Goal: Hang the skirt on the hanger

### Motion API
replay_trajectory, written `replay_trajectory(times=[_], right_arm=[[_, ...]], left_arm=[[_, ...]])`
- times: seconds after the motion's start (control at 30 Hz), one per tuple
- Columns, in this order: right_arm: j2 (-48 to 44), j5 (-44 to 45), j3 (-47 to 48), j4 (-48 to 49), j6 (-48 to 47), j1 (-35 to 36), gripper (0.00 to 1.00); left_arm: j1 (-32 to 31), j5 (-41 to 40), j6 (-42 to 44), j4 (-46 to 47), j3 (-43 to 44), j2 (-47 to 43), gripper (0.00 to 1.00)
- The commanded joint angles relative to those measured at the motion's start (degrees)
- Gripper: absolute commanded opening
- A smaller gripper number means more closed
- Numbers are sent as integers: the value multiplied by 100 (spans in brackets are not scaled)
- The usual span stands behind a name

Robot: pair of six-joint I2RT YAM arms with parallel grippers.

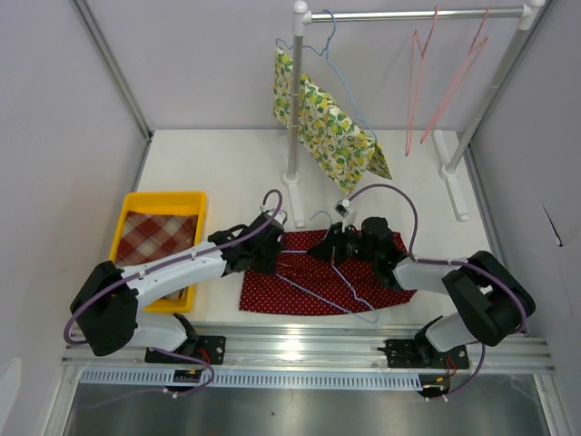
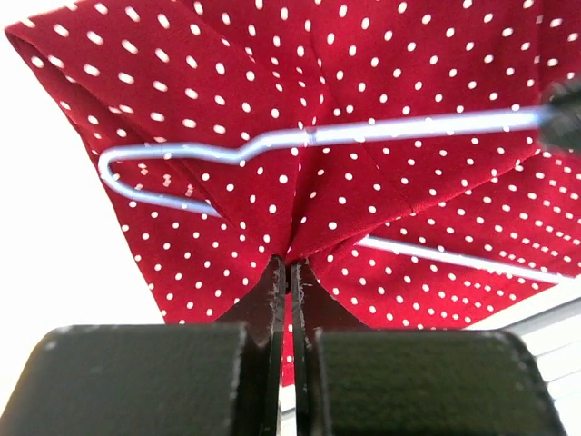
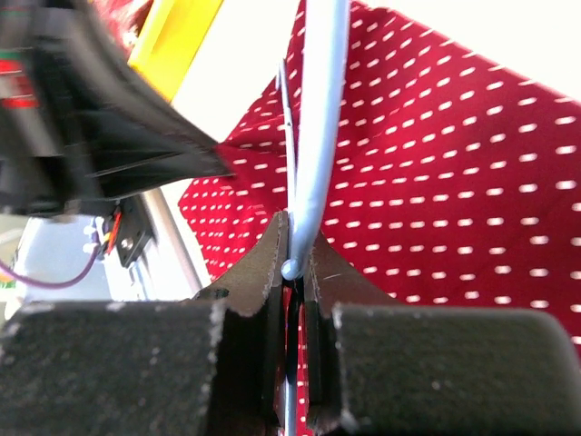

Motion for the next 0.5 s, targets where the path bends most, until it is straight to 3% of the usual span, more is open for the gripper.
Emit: replay_trajectory(times=[0.0,0.47], right_arm=[[183,269,160,74,-324,-147,0],[491,269,37,470,-289,-701,0]], left_arm=[[-20,-118,300,-471,371,-242,0],[955,-4,652,-893,187,-418,0]])
